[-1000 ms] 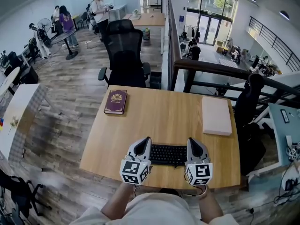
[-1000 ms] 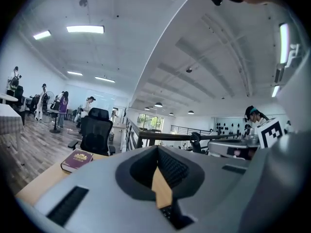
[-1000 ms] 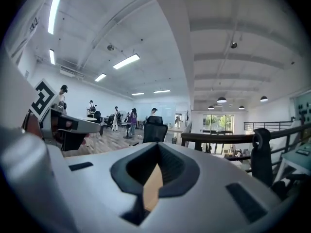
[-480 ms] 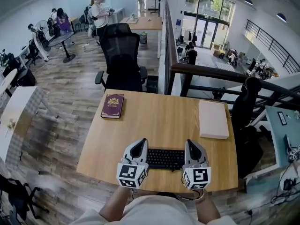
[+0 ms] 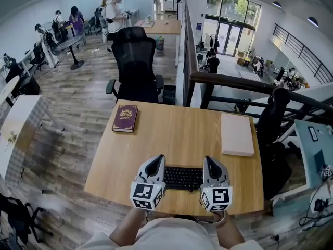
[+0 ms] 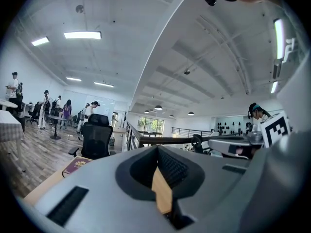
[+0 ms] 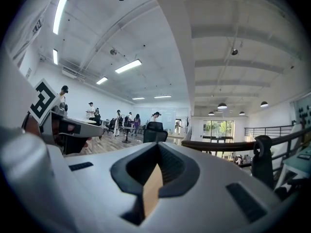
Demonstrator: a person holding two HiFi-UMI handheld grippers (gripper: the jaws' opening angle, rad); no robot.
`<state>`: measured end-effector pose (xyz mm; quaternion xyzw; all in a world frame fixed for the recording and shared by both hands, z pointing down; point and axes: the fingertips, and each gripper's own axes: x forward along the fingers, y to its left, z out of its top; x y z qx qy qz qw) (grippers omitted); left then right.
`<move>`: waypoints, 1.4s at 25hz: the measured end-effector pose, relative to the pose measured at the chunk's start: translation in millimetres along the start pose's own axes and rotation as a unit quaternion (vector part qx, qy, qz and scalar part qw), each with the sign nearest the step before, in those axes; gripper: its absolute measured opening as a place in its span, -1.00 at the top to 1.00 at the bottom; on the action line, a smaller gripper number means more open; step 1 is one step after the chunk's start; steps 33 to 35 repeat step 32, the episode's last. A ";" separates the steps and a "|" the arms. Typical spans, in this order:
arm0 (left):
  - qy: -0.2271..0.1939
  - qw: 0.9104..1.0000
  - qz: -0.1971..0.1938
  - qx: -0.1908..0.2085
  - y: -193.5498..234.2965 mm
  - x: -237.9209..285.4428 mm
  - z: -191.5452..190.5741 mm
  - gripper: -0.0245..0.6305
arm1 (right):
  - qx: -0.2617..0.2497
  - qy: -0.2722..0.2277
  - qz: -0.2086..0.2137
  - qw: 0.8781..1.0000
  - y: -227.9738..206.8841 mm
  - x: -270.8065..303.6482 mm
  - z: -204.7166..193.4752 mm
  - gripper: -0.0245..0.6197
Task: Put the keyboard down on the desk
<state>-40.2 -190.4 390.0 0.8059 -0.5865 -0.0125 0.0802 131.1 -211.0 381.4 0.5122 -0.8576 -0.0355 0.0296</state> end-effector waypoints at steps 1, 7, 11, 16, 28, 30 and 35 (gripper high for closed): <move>0.001 1.000 0.000 0.000 0.4 -0.3 -0.3 0.89 | 0.002 0.001 0.001 1.000 0.1 0.4 -0.4 0.91; 0.003 1.000 0.001 -0.001 1.9 -0.5 -1.8 0.89 | 0.006 0.008 -0.001 1.000 -1.9 2.1 -3.2 0.91; 0.005 1.000 0.000 -0.002 3.2 -0.1 -1.9 0.89 | 0.004 0.016 0.003 1.000 0.3 5.1 -5.1 0.91; 0.005 1.000 0.001 -0.001 4.3 -0.8 -2.3 0.89 | 0.003 0.017 0.004 1.000 -0.6 4.8 -6.7 0.91; 0.013 1.000 0.004 -0.001 3.6 2.2 -7.9 0.89 | 0.009 0.022 0.009 1.000 -1.2 6.4 -13.9 0.91; 0.012 1.000 0.004 0.000 3.7 3.2 -7.6 0.89 | 0.010 0.022 0.008 1.000 -2.7 6.9 -14.8 0.91; 0.011 1.000 0.004 0.001 4.2 4.5 -7.5 0.89 | 0.011 0.021 0.006 1.000 -4.6 7.6 -15.8 0.91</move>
